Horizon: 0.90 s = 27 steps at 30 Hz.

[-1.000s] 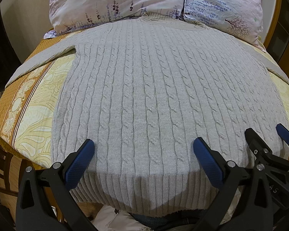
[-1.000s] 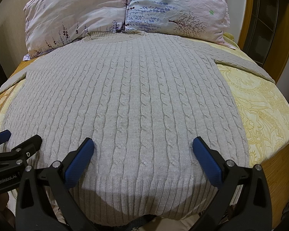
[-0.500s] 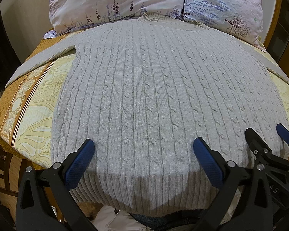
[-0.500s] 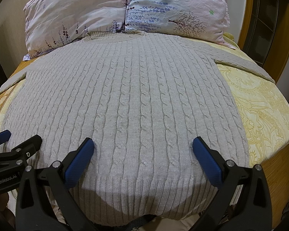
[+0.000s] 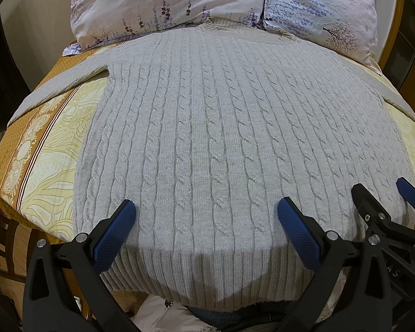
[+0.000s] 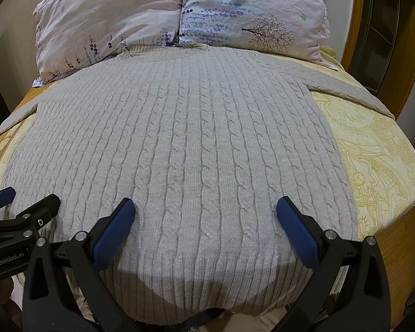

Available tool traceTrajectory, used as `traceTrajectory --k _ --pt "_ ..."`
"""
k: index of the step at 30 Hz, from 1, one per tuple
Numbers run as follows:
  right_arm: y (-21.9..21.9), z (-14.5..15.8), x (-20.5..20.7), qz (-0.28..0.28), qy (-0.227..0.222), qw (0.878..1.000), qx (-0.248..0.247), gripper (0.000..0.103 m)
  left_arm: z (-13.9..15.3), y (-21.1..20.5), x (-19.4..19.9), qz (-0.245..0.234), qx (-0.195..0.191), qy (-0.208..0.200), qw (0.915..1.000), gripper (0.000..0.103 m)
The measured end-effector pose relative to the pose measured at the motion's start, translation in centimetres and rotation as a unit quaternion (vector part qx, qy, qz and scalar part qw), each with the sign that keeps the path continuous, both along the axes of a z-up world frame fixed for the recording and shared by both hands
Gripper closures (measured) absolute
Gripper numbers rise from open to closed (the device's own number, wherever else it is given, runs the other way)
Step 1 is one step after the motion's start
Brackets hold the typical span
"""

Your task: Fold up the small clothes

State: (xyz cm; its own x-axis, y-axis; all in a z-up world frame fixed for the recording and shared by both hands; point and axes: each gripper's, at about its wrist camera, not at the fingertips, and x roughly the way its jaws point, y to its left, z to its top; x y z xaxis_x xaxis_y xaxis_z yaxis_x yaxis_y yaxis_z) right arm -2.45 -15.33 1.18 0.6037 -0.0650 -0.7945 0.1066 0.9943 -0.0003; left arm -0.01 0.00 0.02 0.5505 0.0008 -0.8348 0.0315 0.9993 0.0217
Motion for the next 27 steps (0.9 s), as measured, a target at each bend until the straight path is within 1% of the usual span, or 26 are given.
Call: traceTrajectory --k 20,27 --pt "0.06 -0.13 0.21 0.001 0.001 1.000 -0.001 0.002 0.00 0.00 -0.01 0.000 0.000 0.000 1.0000 0.001" --pt "-0.04 -0.46 0.43 0.018 0.001 1.000 0.000 0.002 0.03 -0.01 -0.01 -0.002 0.001 0.002 1.0000 0.001"
